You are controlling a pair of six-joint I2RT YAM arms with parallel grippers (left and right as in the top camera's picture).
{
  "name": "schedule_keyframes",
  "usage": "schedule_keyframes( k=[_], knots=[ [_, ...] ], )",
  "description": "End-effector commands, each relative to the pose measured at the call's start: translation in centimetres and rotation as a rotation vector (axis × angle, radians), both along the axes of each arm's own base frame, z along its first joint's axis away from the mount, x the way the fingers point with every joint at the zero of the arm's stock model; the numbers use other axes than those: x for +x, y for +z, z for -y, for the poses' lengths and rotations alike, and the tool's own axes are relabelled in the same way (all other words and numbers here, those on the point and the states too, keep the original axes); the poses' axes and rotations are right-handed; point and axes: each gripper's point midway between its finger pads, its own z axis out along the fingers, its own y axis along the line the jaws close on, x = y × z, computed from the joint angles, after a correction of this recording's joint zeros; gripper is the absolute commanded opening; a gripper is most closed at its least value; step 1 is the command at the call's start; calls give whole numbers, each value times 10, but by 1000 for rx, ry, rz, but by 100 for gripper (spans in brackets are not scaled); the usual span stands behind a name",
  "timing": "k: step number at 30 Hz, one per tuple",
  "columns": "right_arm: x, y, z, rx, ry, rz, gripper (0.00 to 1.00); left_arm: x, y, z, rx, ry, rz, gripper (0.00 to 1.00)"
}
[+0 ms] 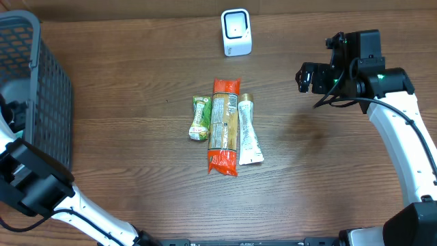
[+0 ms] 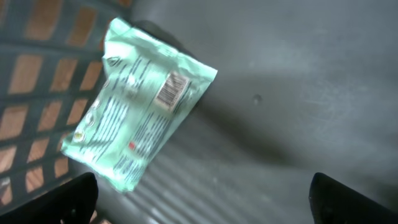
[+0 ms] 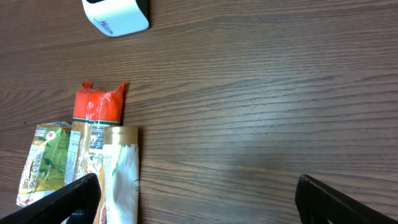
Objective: Scan the item barcode
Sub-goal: 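Reach the left gripper into the basket and grasp the mint-green pouch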
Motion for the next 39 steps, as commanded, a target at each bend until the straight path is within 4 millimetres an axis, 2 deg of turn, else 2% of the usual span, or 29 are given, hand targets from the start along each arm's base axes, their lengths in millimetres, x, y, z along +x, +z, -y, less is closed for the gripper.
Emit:
schedule_keyframes(
  k=[1,5,9,23,30,35,39],
  knots=[
    [5,12,-3,5,6,33,100,-4,-17,2,-15,-181,-81,100],
    [4,11,-2,4,6,30,100,-10,-36,5,-31,-314,-150,100],
    [4,12,-3,5,6,31,100,-22,-47,-6,10,-297,-197,100],
    [4,12,-3,10,5,29,100,-41,-42,-51,94,-224,-141,100],
    [4,11,-3,9,5,27,100,-43,-49,-61,93,-243,-81,100],
    [4,12,-3,10,6,29,100,-47,-63,-62,89,-238,-64,100],
    [4,12,-3,11,2,30,100,-42,-80,-48,38,-259,-14,86]
  ],
)
